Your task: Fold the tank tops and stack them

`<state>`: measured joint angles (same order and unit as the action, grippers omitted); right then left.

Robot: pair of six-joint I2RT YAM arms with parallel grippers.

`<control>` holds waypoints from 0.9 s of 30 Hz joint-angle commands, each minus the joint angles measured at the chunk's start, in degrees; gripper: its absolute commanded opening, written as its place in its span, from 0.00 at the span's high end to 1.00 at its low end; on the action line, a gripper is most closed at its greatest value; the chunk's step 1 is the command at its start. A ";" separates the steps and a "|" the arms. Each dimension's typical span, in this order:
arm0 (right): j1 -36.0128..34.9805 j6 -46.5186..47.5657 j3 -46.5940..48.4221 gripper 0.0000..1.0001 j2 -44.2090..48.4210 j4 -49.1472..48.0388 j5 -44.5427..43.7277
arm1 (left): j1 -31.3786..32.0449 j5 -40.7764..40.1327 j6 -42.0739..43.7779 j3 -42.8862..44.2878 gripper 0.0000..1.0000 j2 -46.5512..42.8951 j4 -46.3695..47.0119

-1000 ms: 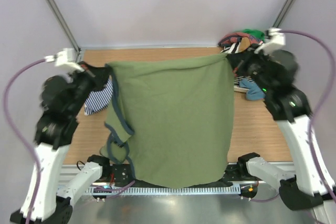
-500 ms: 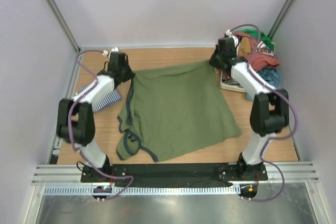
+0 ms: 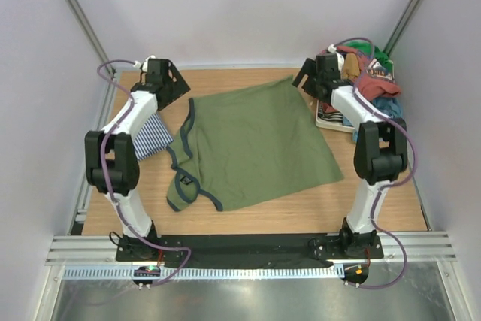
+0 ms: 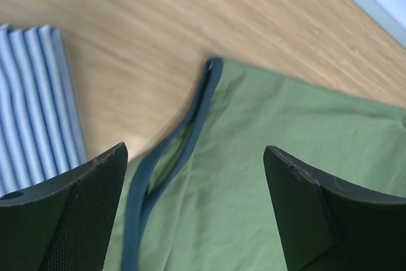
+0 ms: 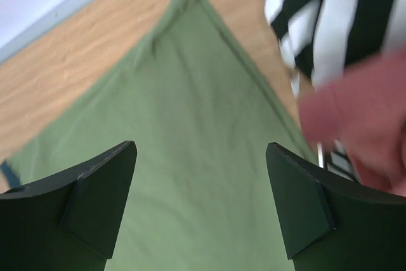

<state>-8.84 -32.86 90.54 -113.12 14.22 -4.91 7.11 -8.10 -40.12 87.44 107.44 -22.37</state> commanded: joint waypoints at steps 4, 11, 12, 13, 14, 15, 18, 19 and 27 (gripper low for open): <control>-2.41 0.52 -18.54 0.15 20.20 -5.16 4.20 | -1.57 -6.14 -0.57 -9.12 0.13 -14.43 -6.62; -7.41 0.95 -34.63 0.30 29.97 -8.76 1.48 | -5.71 -1.48 -2.95 -22.37 0.35 -19.54 -6.11; -7.85 0.78 -35.77 0.31 30.32 -9.81 0.78 | -5.71 -1.48 -3.30 -23.79 0.37 -20.50 -5.67; -8.64 0.69 -36.74 0.32 30.59 -10.69 -0.18 | -5.71 -1.83 -3.65 -25.11 0.40 -21.47 -5.32; -8.91 0.43 -38.93 0.33 30.85 -11.92 -0.10 | -5.71 -2.36 -4.09 -26.34 0.40 -23.22 -5.40; -9.35 0.00 -40.08 0.35 30.85 -13.85 -0.45 | -5.71 -2.97 -4.61 -28.53 0.41 -24.11 -5.49; -11.11 -0.36 -42.55 0.38 30.24 -18.16 -2.38 | -5.71 -6.40 -7.86 -32.49 0.47 -27.35 -5.76; -12.33 -0.27 -42.99 0.38 30.07 -18.61 -3.00 | -5.71 -7.01 -8.65 -33.46 0.50 -28.07 -5.06; -13.83 -0.62 -45.89 0.39 27.25 -22.48 -6.25 | -10.44 -3.78 -8.92 -34.62 0.64 -19.57 -0.22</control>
<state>-22.41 -33.04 45.28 -85.25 -2.96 -7.81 -0.54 -12.99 -47.97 51.40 82.94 -25.65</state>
